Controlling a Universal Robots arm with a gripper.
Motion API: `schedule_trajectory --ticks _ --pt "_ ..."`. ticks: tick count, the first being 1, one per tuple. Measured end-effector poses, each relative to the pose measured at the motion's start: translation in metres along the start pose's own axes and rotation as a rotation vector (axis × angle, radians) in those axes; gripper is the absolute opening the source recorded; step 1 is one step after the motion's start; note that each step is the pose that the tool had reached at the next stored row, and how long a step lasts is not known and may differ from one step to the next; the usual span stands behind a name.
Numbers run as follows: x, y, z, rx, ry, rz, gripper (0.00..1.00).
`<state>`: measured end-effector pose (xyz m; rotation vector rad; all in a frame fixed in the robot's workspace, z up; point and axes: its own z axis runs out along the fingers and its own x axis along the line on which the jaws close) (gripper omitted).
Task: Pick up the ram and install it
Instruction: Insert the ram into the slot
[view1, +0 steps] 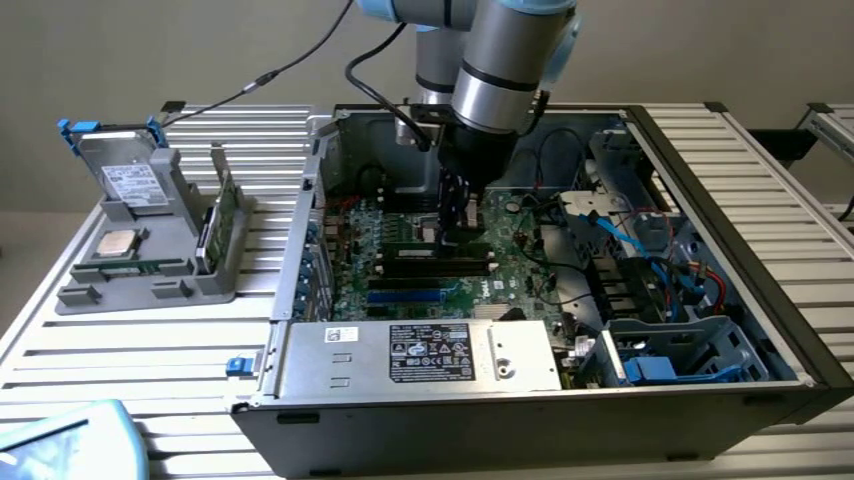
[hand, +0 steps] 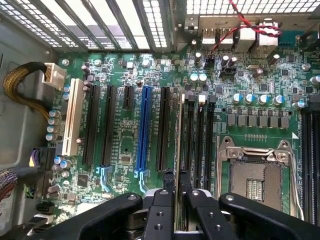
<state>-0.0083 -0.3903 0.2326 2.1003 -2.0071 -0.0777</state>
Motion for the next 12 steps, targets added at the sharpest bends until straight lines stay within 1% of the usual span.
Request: schedule_trajectory --ticks 2,10,11,12 --pt "-0.0005 -0.0007 0.0034 0.0002 0.0006 0.000 0.15" --pt "-0.0008 -0.0013 0.0058 0.0007 0.0006 0.000 0.15" --pt "-0.0009 -0.0016 0.0067 0.0020 0.0008 0.001 0.15" --pt "-0.0011 -0.0017 0.0074 0.0050 0.0008 0.001 0.15"
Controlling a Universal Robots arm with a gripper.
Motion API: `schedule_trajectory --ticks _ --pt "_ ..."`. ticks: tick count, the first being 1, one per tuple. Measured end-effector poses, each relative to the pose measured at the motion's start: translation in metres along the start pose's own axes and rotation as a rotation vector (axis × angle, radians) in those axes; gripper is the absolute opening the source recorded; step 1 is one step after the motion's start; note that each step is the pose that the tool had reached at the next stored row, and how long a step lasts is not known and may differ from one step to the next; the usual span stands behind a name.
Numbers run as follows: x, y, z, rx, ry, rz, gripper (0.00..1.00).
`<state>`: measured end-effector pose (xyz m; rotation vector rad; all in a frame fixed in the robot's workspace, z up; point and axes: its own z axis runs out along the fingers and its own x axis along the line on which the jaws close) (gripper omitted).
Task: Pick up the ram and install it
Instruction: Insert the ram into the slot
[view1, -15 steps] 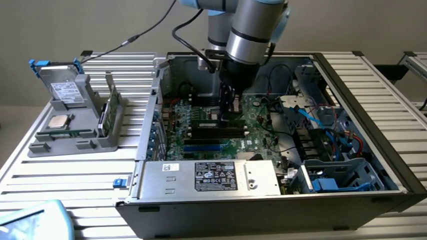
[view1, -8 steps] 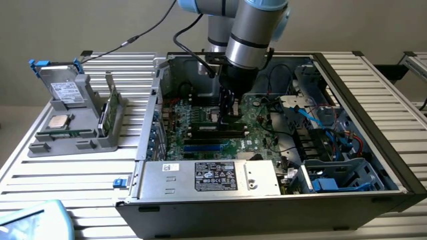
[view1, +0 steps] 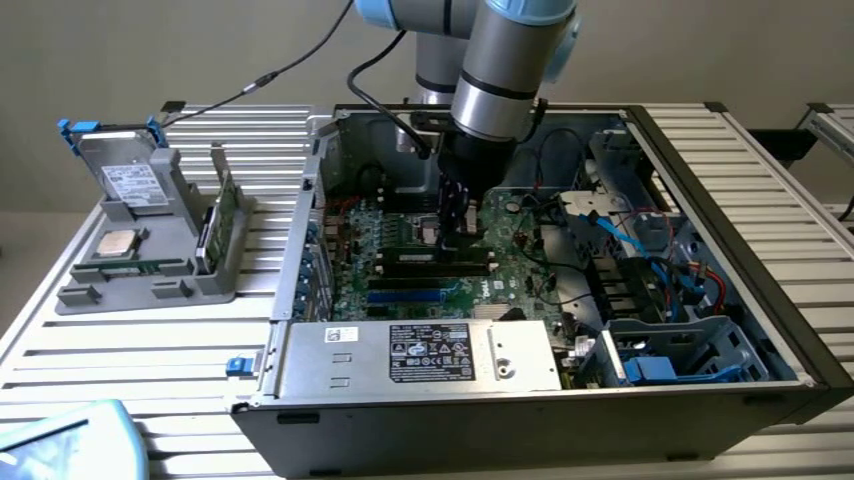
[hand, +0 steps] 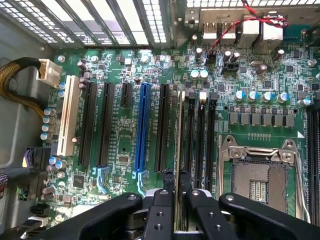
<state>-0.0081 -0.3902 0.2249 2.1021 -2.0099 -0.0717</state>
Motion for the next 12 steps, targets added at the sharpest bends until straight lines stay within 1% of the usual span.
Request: schedule_trajectory --ticks 2,3,12 --pt "-0.0005 0.0000 0.0003 0.0077 0.0005 0.001 0.15" --pt "-0.0005 -0.0001 0.0003 0.0100 0.0011 0.002 0.15" --pt "-0.0009 -0.0003 0.0015 0.0114 0.0027 0.002 0.15"
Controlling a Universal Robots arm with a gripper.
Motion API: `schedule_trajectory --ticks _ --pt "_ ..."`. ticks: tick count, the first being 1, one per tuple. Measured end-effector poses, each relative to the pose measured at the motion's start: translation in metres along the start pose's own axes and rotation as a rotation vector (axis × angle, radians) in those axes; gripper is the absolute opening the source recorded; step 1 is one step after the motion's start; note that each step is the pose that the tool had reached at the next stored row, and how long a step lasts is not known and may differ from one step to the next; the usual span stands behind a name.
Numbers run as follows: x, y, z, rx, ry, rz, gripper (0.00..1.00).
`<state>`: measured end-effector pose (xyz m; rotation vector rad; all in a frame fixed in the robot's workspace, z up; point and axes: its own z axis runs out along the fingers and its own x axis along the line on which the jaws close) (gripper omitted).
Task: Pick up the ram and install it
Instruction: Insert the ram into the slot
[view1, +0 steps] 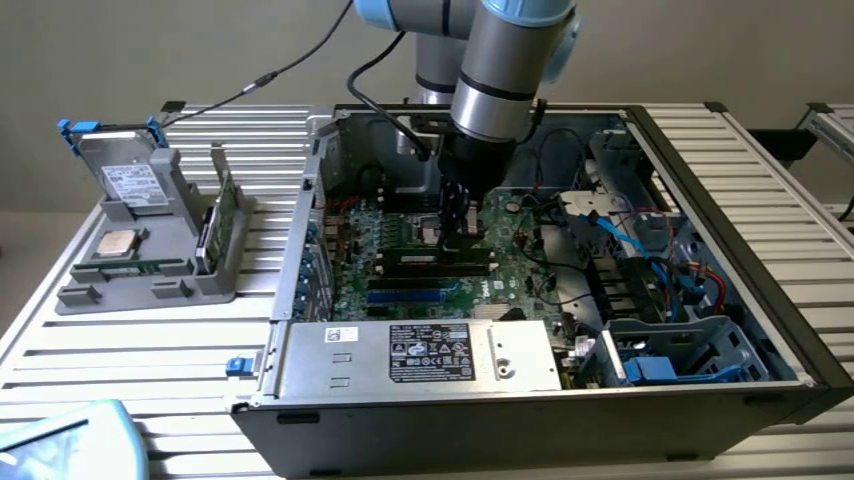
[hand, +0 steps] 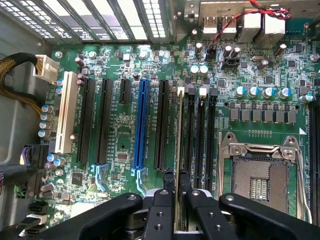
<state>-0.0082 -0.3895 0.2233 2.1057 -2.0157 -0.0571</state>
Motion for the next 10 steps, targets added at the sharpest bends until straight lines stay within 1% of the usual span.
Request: schedule_trajectory --ticks 6,10 --pt "-0.0002 -0.0002 0.0012 0.0006 0.0003 0.000 0.15" --pt "-0.0003 -0.0004 0.0019 0.0008 0.0028 0.001 0.15"
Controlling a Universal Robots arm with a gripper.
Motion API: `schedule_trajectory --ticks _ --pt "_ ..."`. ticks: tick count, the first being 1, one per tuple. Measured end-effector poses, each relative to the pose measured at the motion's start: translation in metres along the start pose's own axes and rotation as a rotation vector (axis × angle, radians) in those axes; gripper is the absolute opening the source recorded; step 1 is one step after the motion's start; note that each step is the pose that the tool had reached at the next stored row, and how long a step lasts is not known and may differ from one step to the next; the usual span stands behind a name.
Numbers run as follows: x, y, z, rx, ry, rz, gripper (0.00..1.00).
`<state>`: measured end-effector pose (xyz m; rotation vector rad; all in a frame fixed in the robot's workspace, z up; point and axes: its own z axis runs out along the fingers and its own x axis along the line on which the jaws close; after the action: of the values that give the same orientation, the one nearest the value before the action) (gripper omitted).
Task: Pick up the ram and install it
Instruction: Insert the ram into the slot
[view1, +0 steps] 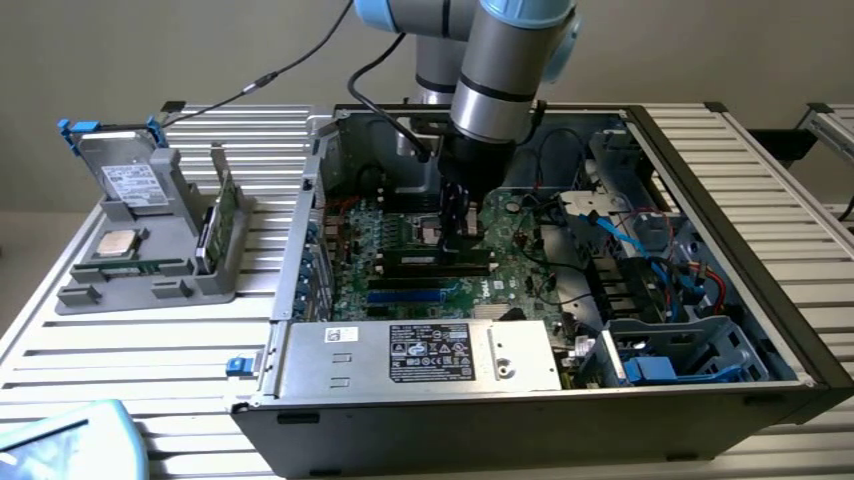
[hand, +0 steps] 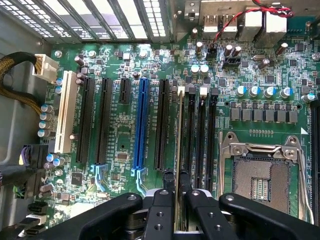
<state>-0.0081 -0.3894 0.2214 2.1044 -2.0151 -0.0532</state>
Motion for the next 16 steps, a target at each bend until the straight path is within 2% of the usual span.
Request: schedule_trajectory --ticks 4,9,16 --pt "-0.0002 -0.0002 0.0012 0.0009 0.0042 0.001 0.15" --pt "-0.0004 -0.0004 0.0020 0.0003 0.0130 0.003 0.15" --pt "-0.0018 -0.0005 0.0022 0.0002 0.0134 0.004 0.15"
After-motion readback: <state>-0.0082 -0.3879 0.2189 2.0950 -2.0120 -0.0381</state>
